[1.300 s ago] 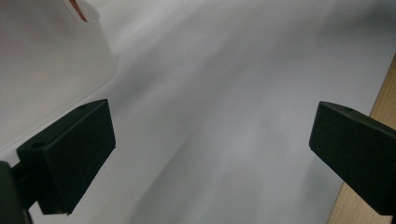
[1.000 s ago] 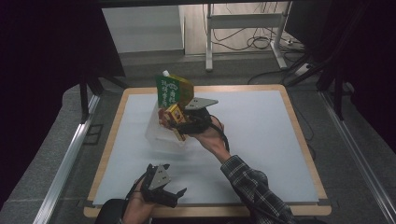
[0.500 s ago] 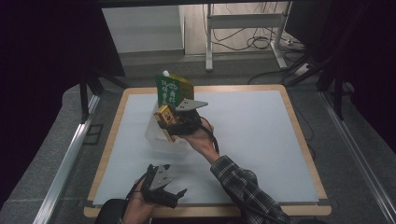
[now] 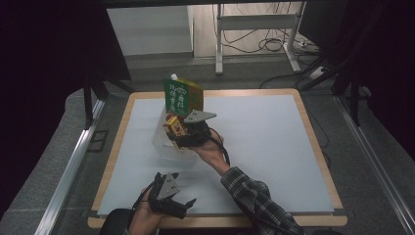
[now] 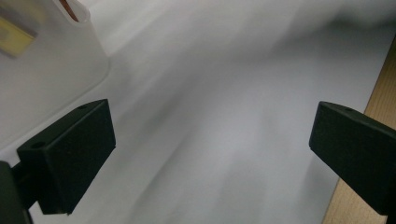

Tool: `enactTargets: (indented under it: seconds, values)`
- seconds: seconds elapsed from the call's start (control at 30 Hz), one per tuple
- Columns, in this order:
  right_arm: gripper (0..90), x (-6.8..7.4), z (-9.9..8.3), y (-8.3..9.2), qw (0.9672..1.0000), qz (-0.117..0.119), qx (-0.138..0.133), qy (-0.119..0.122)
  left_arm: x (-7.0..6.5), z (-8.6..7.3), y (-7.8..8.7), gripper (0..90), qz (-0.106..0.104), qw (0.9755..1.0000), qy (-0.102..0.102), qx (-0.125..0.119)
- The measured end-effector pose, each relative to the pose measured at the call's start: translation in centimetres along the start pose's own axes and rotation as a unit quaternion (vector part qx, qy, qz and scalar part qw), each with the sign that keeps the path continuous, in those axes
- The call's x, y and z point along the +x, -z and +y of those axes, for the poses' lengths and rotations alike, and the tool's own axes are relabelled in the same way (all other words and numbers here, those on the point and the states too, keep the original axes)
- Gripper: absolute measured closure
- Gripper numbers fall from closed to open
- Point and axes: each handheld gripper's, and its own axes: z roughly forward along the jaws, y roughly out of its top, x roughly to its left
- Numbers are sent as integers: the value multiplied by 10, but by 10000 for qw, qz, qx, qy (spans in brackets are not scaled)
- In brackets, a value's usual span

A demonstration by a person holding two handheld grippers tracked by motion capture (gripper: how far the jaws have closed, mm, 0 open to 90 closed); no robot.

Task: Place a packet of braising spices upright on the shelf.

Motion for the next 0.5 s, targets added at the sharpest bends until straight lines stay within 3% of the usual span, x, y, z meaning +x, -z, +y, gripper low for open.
enactTargets:
  seconds: [0.17,0.33,0.5]
  values:
    - [323,-2,-4,4,9999,-4,103,-26,0,0,-1,1,-8,10000,-21,19]
    - [324,2,-14,5,9991,-133,313,263,-1,0,-1,1,-6,10000,-52,63]
    - [324,2,-15,9,9991,-137,352,196,-1,0,-2,2,-12,10000,-64,72]
